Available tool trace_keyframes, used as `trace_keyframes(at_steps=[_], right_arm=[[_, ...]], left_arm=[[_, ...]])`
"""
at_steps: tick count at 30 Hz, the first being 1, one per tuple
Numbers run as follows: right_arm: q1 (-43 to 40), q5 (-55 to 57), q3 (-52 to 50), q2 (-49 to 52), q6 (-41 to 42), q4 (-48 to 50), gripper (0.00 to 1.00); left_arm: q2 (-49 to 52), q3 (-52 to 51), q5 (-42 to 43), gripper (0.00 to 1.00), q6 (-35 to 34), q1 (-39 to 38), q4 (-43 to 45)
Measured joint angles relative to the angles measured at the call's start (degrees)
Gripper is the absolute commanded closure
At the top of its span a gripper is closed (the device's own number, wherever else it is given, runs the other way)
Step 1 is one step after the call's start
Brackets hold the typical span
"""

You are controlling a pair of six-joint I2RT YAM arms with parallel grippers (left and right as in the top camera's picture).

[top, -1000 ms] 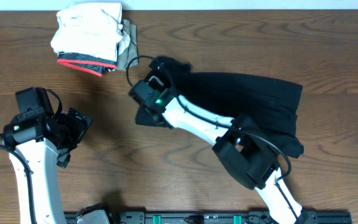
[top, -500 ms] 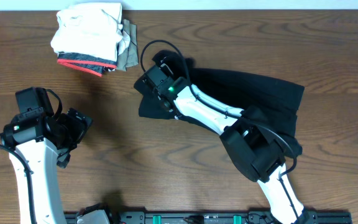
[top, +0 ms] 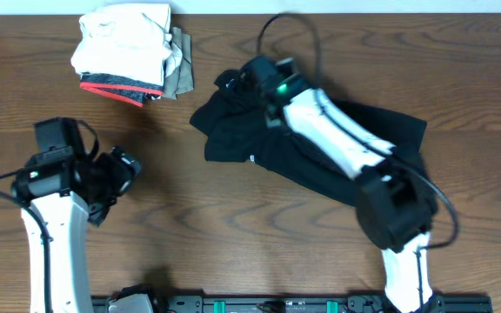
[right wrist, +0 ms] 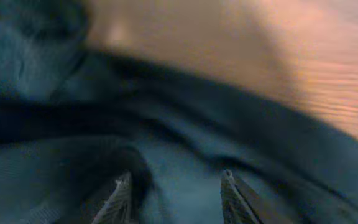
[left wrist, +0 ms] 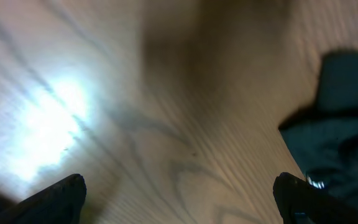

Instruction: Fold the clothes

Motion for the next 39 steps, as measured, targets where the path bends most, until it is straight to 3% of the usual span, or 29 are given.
trace_keyframes(at_steps=[1, 3, 4, 9, 14, 19, 25, 30, 39], right_arm=[[-0.57, 0.04, 0.2, -1.46, 0.39, -0.13, 0.48], [-0.9, 0.13, 0.33, -4.63, 1.27, -0.44, 0.26], [-0.85, 0.02, 0.39, -6.21, 1.77, -0.44, 0.19], [-0.68, -4.33, 1.11, -12.35, 1.73, -0.39, 0.16], [-0.68, -15.52, 1.31, -13.46, -1.05, -1.99, 0.47], [-0.63, -22.16, 1.31, -12.85, -0.7, -4.2, 0.49], [-0.66, -25.46, 1.31, -12.85, 1.05, -4.46, 0.63], [-0.66, -27.17, 1.31, -12.85, 1.9, -8.13, 0.91], [-0.61, -28.06, 1.27, -12.83, 6.38, -19.41, 0.97]], left_arm=[[0.02, 0.0, 0.35, 0.02, 0.24, -1.2, 0.46], [0.02, 0.0, 1.55, 0.02, 0.9, -4.57, 2.08], [0.04, 0.0, 1.9, 0.02, 1.2, -6.05, 2.71], [0.31, 0.0, 3.3, 0.02, 1.38, -16.55, 8.24], [3.52, 0.0, 3.89, 0.02, 0.68, -24.26, 14.01], [11.87, 0.0, 3.91, 0.02, -0.17, -27.34, 19.12], [23.41, 0.0, 4.17, 0.3, 0.85, -28.79, 26.97], [27.87, 0.0, 4.79, 0.51, 2.86, -28.83, 32.59], [28.61, 0.0, 5.42, 0.7, 6.54, -29.53, 38.45]])
